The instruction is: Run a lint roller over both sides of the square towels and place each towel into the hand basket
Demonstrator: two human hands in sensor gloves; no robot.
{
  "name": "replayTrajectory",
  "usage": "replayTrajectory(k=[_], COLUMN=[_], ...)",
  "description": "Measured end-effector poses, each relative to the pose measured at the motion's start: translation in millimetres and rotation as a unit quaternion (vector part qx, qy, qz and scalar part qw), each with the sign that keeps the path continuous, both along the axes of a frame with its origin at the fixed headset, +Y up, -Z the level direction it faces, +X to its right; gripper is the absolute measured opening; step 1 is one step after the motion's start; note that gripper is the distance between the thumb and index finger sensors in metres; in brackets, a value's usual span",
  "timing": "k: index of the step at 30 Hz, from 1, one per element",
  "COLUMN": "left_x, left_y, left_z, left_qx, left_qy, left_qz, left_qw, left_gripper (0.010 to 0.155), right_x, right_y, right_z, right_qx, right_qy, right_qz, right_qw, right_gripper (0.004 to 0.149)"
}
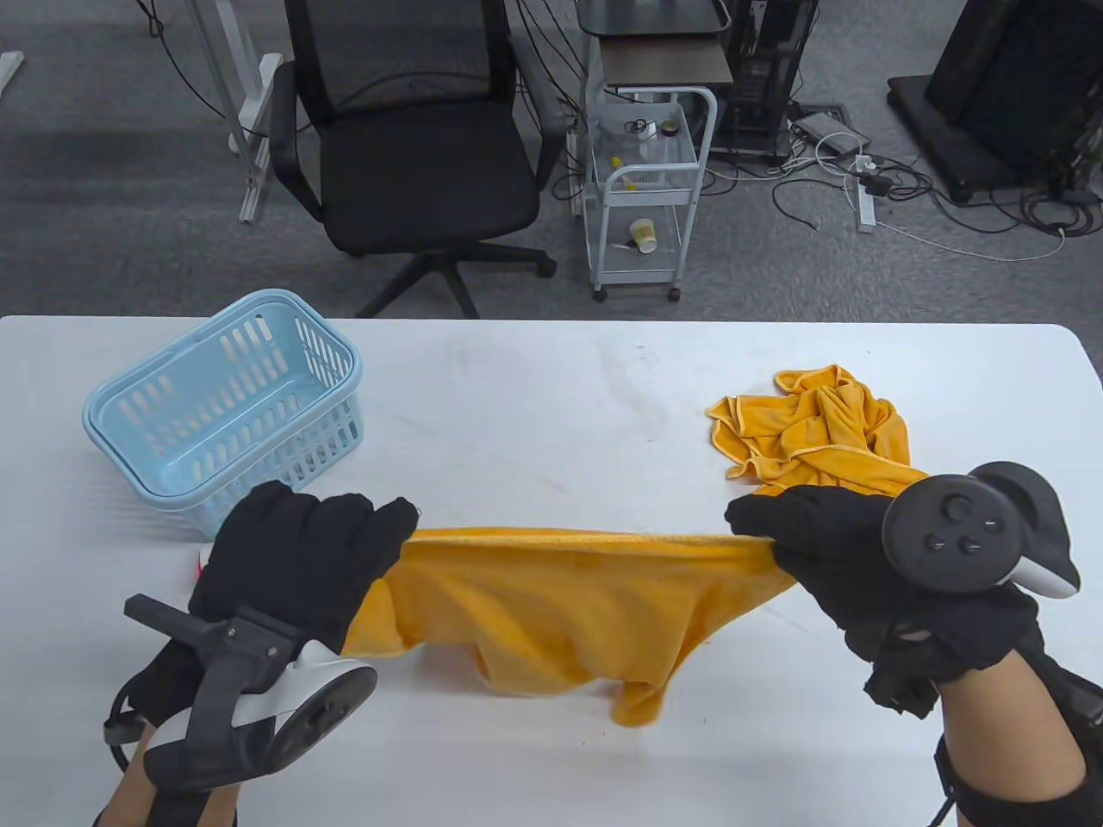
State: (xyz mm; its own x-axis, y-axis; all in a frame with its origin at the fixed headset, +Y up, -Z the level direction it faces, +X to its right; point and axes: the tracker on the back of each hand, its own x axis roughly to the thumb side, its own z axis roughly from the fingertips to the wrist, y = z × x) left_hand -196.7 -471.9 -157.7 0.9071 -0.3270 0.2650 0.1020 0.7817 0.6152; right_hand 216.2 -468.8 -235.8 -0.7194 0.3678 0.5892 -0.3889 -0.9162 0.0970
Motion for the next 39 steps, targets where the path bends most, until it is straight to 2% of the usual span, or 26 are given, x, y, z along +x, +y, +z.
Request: replayTrajectory(k=[2,4,7,10,12,14,17,18,21,22,24,26,27,28,29,30,31,34,37,39], left_x=[-3.8,-8.8,-11.4,-15.2,-16.8,-14.0,-6.3,-3.6,1.3,1.4,0.1,-0.1,0.4,1.8,2.8,4.4,5.3,11.6,17.9,20.8], left_y=[0.0,-4.4,-22.2,-41.8,-47.9,-45.4,-23.2,-10.3,10.0,10.9,2.2,-25.7,-46.2,-70.9,-87.6,-121.4,-138.1,-214.8,-264.3,-283.3], left_z=[-8.0,-24.8,-64.4,-108.3,-132.3,-148.8,-151.7,-146.5,-127.0,-119.0,-105.9,-95.8,-91.1,-89.3,-88.3,-86.8,-86.4,-87.8,-89.0,-86.3], left_qx=[-0.033,-0.044,-0.104,-0.137,-0.157,-0.131,-0.062,-0.027,0.050,0.070,0.086,0.051,0.032,0.000,-0.022,-0.063,-0.083,-0.204,-0.301,-0.360], left_qy=[-0.013,0.027,0.049,0.073,0.083,0.085,0.092,0.092,0.077,0.077,0.071,0.055,0.057,0.053,0.052,0.059,0.059,0.056,0.056,0.054], left_qz=[0.028,0.011,0.022,0.034,0.060,0.086,0.091,0.094,0.084,0.070,0.060,0.051,0.033,0.014,0.000,-0.030,-0.043,-0.098,-0.138,-0.143], left_qw=[0.999,0.999,0.993,0.987,0.982,0.984,0.990,0.991,0.992,0.992,0.992,0.996,0.997,0.999,0.998,0.996,0.994,0.972,0.942,0.920], left_gripper=[0.041,0.042,0.044,0.045,0.049,0.043,0.041,0.041,0.041,0.041,0.041,0.040,0.040,0.040,0.040,0.040,0.040,0.040,0.041,0.040], right_x=[-0.6,-1.0,-1.1,-2.6,-4.9,-6.0,-3.3,-0.8,3.5,5.2,6.3,5.8,4.7,0.9,-0.8,-8.9,-12.8,-30.2,-41.2,-46.3], right_y=[4.2,3.6,-9.2,-29.4,-41.1,-44.2,-32.1,-21.0,-6.5,-6.0,-17.8,-40.5,-55.0,-81.1,-89.6,-122.3,-137.2,-201.5,-247.9,-273.0], right_z=[-4.4,-19.2,-52.3,-88.5,-108.3,-120.5,-123.1,-119.9,-107.7,-102.8,-97.7,-95.2,-94.7,-94.6,-94.4,-92.9,-91.5,-82.7,-73.5,-64.0], right_qx=[-0.008,-0.003,-0.008,-0.002,0.031,0.092,0.175,0.215,0.283,0.294,0.291,0.279,0.264,0.231,0.219,0.175,0.158,0.094,0.019,-0.024], right_qy=[0.004,-0.024,-0.073,-0.129,-0.176,-0.228,-0.275,-0.290,-0.295,-0.287,-0.244,-0.224,-0.214,-0.198,-0.191,-0.160,-0.149,-0.106,-0.071,-0.049], right_qz=[-0.026,-0.008,-0.013,-0.029,-0.024,-0.027,-0.042,-0.064,-0.105,-0.117,-0.132,-0.107,-0.088,-0.061,-0.052,-0.003,0.020,0.127,0.190,0.217], right_qw=[1.000,1.000,0.997,0.991,0.984,0.969,0.944,0.931,0.907,0.904,0.916,0.928,0.936,0.951,0.955,0.971,0.976,0.982,0.979,0.975], right_gripper=[0.047,0.047,0.046,0.044,0.042,0.040,0.037,0.037,0.037,0.037,0.037,0.036,0.036,0.036,0.037,0.037,0.037,0.038,0.038,0.039])
